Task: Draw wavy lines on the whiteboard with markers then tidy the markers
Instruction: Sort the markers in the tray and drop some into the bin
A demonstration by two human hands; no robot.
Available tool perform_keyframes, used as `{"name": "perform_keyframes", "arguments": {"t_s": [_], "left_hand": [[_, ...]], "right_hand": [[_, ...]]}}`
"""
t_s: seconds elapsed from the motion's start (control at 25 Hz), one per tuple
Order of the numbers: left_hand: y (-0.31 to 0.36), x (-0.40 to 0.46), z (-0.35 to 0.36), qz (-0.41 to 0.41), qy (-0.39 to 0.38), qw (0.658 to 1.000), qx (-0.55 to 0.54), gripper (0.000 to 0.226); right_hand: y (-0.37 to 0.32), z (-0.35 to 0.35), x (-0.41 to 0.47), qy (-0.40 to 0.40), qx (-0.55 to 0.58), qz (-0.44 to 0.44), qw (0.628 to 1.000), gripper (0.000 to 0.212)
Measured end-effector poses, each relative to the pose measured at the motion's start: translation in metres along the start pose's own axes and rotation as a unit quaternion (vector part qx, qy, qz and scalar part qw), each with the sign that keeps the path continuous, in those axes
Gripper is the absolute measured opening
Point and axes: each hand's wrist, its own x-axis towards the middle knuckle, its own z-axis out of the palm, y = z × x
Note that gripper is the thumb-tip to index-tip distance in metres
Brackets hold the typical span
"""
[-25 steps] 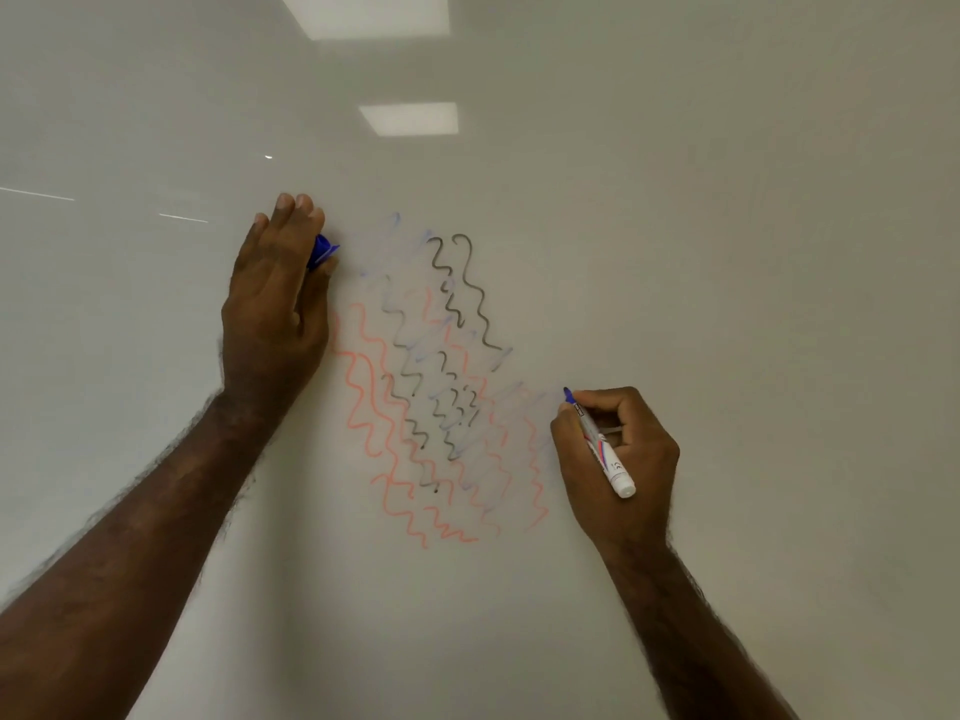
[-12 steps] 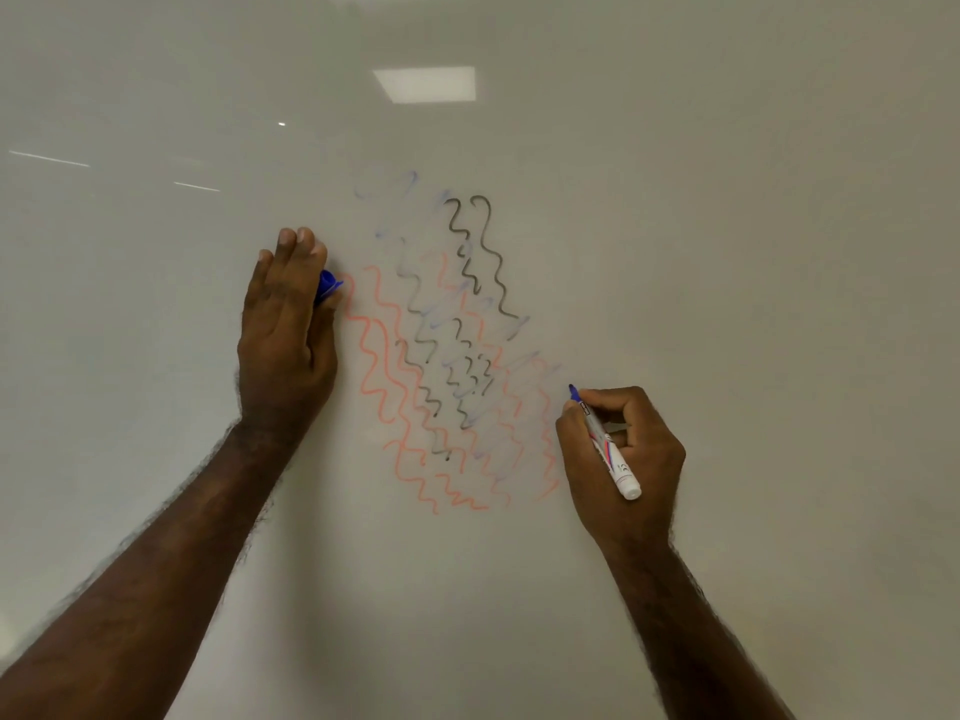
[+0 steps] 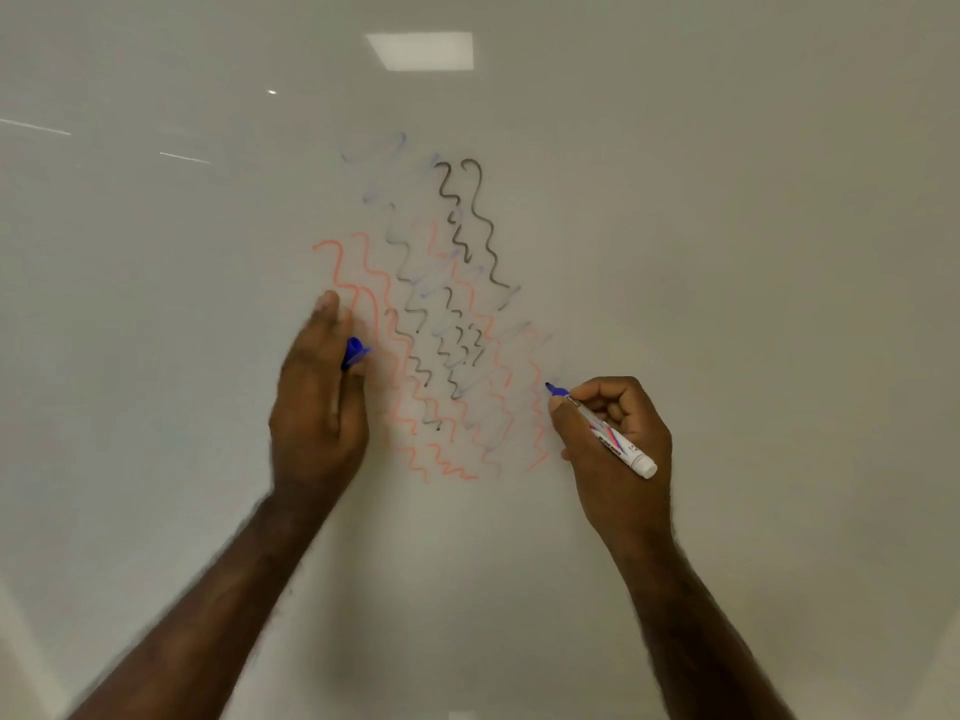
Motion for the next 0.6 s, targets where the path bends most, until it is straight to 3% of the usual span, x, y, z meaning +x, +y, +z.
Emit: {"name": "perform_keyframes", "arguments": {"t_s": [0.32, 0.6], "left_hand": [[0.061, -0.096, -0.016, -0.149, -0.121, 0.974, -0.120, 0.047], [0.065, -0.153, -0.049, -0.271, -0.223, 0.917, -0.189, 0.031]], "right_hand": [[0.014, 0.000, -0.047, -0.212, 0.116, 0.151, 0.959, 0.022], [0.039, 0.008, -0.088, -0.285, 0.104, 0.242, 0.922, 0.024]]}}
